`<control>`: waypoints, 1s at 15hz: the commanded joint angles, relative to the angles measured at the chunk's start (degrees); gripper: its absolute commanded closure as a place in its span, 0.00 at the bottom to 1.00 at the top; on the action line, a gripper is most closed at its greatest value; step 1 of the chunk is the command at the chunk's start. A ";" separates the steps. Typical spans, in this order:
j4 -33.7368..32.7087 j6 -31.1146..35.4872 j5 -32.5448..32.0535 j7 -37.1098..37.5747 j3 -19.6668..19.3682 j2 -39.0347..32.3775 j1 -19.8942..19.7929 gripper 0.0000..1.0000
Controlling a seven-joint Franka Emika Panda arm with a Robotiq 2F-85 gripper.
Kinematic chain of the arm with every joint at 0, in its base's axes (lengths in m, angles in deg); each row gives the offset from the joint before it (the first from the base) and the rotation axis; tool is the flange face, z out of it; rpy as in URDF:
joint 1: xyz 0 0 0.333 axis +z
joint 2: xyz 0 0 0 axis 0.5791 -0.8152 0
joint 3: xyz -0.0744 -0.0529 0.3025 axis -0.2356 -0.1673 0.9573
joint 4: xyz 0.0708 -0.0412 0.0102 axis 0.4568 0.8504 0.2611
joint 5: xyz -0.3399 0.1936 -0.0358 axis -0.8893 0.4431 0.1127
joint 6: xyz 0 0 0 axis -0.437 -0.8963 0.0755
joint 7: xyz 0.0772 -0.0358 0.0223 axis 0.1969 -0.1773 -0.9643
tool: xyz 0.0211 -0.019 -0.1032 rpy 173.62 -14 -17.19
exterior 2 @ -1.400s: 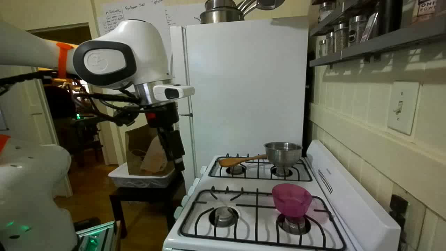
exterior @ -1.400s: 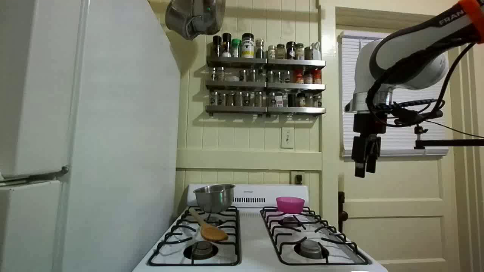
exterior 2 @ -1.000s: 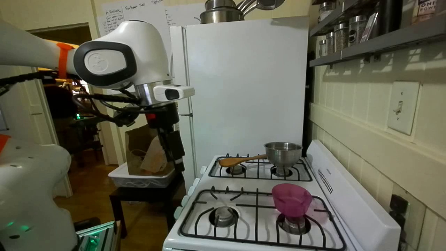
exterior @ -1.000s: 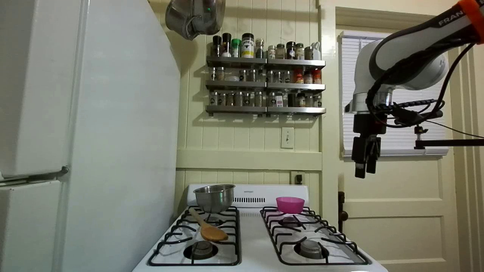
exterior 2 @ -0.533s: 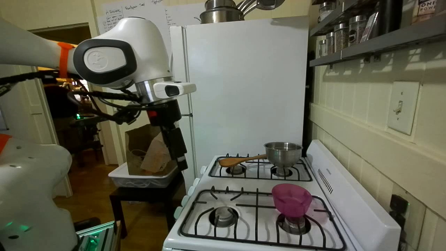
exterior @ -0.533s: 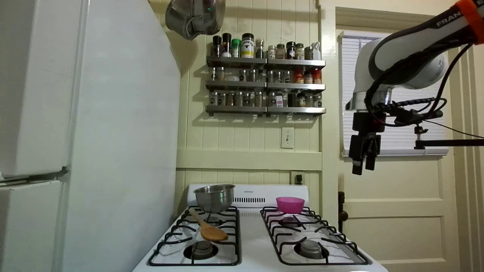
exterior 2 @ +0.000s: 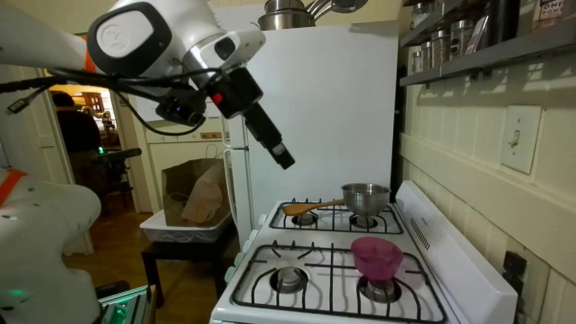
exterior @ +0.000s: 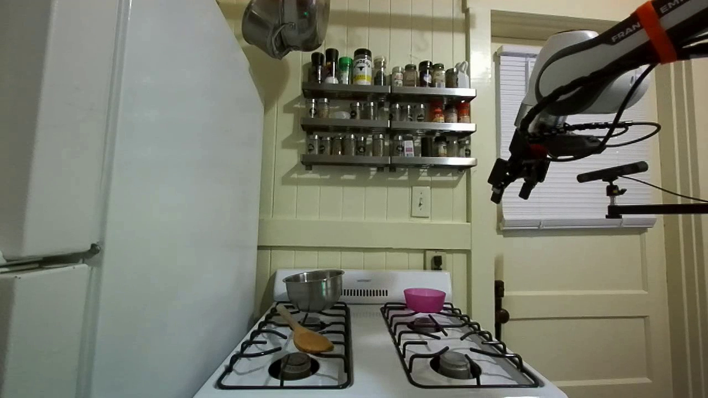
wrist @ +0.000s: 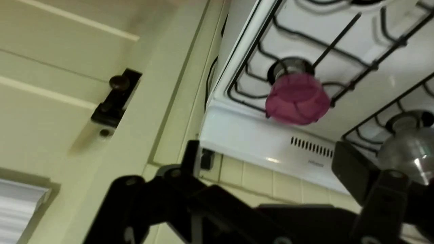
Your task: Take a spice bottle from the far right of the bottom shelf and place in the center of the stove
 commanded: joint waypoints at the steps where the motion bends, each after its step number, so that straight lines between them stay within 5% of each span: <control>1: -5.58 12.09 -3.22 2.73 -0.18 -6.67 -4.09 0.00; 2: -2.60 7.13 -1.13 0.84 -0.28 -2.45 -2.30 0.00; 9: -3.32 8.14 -1.27 0.74 -0.27 -3.43 -2.58 0.00; 15: -9.55 32.78 -4.95 5.79 1.74 -14.54 -11.55 0.00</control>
